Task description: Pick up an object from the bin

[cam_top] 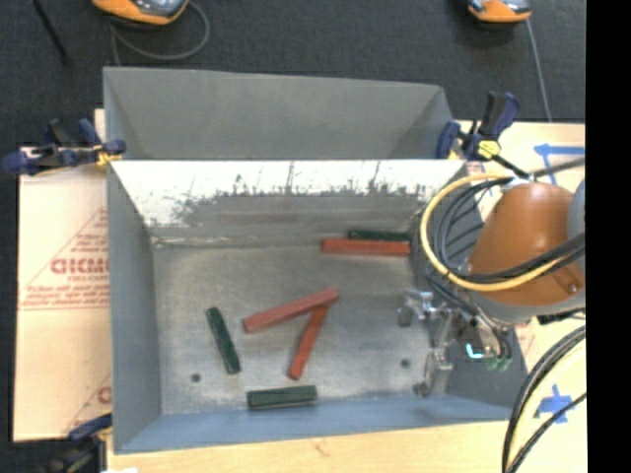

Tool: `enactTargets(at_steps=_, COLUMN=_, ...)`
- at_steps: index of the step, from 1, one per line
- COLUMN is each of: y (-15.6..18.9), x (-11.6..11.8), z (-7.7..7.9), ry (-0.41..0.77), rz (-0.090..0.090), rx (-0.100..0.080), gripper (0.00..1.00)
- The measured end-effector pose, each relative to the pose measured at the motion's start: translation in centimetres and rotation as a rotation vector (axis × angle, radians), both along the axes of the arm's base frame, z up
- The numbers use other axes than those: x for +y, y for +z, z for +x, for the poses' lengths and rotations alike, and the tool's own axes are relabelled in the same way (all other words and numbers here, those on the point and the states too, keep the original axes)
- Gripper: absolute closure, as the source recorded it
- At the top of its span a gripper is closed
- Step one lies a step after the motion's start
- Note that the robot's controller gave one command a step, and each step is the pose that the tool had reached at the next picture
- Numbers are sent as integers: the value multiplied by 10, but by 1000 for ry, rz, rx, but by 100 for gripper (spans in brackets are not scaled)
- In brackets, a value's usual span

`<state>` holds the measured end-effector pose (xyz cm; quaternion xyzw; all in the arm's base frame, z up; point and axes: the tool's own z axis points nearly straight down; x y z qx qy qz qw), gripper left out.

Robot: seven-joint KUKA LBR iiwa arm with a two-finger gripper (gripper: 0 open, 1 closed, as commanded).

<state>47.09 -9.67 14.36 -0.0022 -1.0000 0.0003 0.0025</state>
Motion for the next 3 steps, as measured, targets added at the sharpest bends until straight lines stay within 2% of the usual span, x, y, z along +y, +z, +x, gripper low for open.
enactTargets(at_steps=1, y=-52, x=86, z=28, ry=1, rz=5, rx=-4, gripper=0)
enactTargets(at_steps=2, y=-74, x=156, z=39, ry=89, rz=3, rx=-10, gripper=0)
enactTargets(at_steps=3, y=-73, x=152, z=39, ry=87, rz=0, rx=-9, gripper=100)
